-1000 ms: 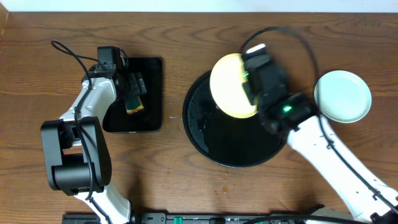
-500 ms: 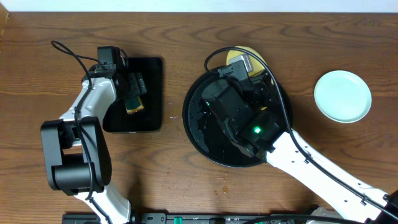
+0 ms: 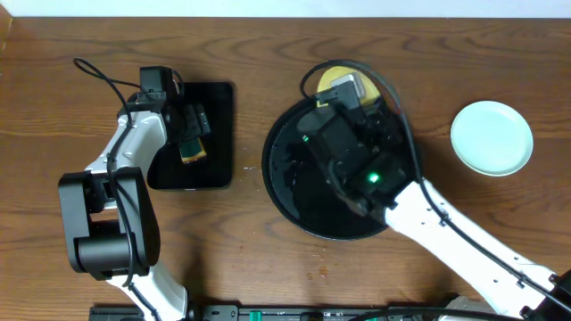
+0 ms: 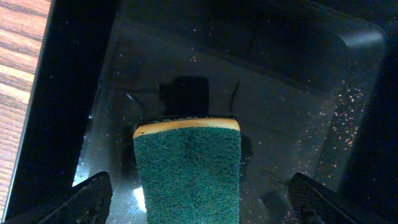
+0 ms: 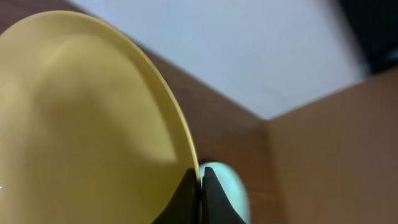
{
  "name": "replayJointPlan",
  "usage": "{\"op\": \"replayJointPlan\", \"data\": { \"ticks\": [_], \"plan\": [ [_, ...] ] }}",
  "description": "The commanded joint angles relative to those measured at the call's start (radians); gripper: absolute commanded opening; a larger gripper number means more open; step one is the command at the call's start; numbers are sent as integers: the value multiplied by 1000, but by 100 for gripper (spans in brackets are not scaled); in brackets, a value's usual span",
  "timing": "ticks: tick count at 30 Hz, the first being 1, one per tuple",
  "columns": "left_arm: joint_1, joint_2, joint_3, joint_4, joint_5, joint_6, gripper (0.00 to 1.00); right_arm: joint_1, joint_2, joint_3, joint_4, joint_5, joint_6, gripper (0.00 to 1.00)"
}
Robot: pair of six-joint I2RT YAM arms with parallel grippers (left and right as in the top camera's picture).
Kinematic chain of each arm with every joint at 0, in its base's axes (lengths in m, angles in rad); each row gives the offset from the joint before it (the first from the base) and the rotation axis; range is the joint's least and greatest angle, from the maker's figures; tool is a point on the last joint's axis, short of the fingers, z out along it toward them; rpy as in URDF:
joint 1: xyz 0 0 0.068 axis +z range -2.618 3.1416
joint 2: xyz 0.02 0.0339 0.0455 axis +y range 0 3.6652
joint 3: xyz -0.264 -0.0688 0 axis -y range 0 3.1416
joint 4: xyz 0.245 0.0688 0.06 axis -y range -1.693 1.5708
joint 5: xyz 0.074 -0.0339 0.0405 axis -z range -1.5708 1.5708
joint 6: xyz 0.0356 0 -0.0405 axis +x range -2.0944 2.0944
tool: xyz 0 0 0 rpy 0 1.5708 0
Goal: Clean dirty plates on tray and stack at the side
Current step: 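Lift the yellow plate with the right gripper and carry it rightward, then lower the yellow plate onto the pale green stack and release it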
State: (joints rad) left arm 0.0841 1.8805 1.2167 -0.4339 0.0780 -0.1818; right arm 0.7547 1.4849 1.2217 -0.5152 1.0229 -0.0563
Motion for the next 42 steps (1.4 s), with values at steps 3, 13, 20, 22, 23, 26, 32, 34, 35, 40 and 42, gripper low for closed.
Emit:
{"op": "replayJointPlan", "data": {
  "ticks": [3,13,20,22,23,26,32,34,35,40,42],
  "plan": [
    [1,13,-13,2,-12,9,90,-171,9,-13,-2,-420,172,1],
    [1,13,-13,2,-12,9,90,-713,12,-13,-27,-1003,306,1],
    [1,13,-13,2,-12,9,90,-1092,44,-13,-8,-987,315,1],
    [1,13,-13,2,-12,9,90,-1174,70,-13,10,-987,325,1],
    [1,13,-13,2,-12,9,90,-1204,84,-13,19,-987,325,1],
    [1,13,-13,2,-12,9,90,-1270,134,-13,37,-992,324,1],
    [1,13,-13,2,-12,9,91,-1286,229,-13,70,-1096,307,1],
    [1,13,-13,2,-12,9,90,-1281,256,-13,69,-1098,295,1],
    [1,13,-13,2,-12,9,91,-1281,268,-13,69,-1087,294,4],
    [1,13,-13,2,-12,9,91,-1281,276,-10,71,-1050,295,14],
    [1,13,-13,2,-12,9,91,-1280,260,-4,68,-1052,295,24]
  ]
}}
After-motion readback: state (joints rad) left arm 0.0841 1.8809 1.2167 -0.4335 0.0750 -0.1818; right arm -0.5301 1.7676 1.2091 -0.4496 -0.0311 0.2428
